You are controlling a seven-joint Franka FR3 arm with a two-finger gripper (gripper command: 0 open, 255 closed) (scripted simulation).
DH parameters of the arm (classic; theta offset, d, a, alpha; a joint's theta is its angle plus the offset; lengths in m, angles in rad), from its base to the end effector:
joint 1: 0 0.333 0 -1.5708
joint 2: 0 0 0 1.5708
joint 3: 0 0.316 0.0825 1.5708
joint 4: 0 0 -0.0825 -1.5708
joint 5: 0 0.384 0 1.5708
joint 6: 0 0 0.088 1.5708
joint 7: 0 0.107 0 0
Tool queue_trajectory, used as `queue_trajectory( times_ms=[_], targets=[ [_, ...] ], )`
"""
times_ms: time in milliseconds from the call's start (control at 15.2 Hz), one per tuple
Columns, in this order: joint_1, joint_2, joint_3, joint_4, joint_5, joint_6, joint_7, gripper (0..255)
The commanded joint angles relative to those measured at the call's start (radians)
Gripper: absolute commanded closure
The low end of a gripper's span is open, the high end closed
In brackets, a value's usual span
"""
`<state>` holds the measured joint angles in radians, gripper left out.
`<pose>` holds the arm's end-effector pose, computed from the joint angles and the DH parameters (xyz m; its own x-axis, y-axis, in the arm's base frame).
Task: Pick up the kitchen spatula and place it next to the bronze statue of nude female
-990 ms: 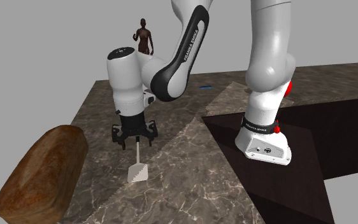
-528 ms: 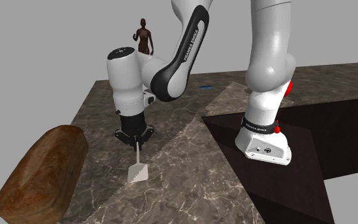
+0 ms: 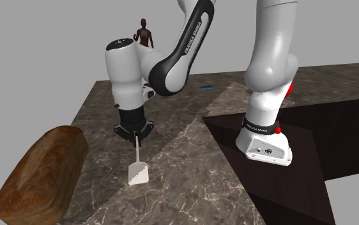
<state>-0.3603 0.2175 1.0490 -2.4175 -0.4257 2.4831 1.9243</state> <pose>0.3707 0.3182 0.2625 0.6188 -0.7827 0.0672 -0.7844 -0.6203 -0.0012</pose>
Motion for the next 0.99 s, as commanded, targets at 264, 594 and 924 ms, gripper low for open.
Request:
queue_trajectory(
  times_ms=[264,594,924],
  targets=[
    [-0.094,-0.123,0.111,0.002,0.188,-0.046,-0.135,255],
    [-0.124,-0.260,0.148,0.014,0.387,-0.098,-0.282,255],
    [-0.081,-0.369,0.099,0.039,0.524,-0.171,-0.386,255]
  ],
)
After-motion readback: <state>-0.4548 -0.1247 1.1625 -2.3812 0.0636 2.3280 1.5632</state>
